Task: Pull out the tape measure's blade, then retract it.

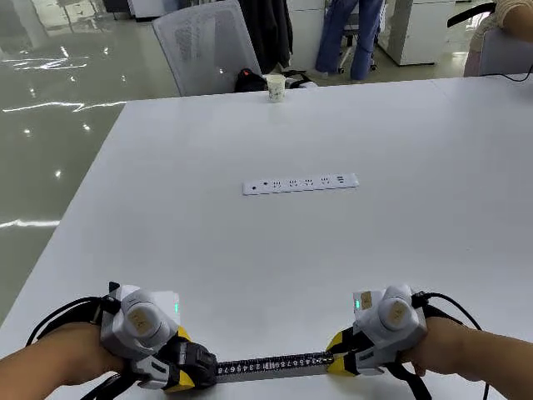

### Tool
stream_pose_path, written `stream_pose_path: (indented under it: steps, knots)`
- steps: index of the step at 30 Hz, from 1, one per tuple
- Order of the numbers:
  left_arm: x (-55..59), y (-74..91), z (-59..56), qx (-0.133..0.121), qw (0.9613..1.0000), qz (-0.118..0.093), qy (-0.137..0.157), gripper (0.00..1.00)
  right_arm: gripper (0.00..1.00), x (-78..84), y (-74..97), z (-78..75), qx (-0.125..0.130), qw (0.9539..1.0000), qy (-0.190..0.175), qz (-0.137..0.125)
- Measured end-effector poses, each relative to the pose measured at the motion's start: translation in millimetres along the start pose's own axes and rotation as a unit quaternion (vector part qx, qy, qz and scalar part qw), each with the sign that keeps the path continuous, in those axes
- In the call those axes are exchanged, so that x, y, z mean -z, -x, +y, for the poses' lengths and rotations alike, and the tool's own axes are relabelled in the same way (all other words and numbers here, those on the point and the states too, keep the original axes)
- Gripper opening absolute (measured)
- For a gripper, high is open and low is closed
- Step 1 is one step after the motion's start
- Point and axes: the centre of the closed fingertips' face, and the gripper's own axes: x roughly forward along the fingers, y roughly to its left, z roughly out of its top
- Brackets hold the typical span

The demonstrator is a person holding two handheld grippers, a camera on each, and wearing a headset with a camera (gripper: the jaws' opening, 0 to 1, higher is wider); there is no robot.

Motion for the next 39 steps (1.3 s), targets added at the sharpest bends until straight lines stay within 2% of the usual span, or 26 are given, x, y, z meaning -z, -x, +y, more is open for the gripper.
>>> stream_pose_path:
  steps: [39]
  knots:
    - [-1.2, -0.9, 1.2, 0.001, 1.0000, -0.005, 0.004, 0.31, 0.10, 13.7, 12.2, -3.2, 0.004, 0.9999, -0.014, 0.004]
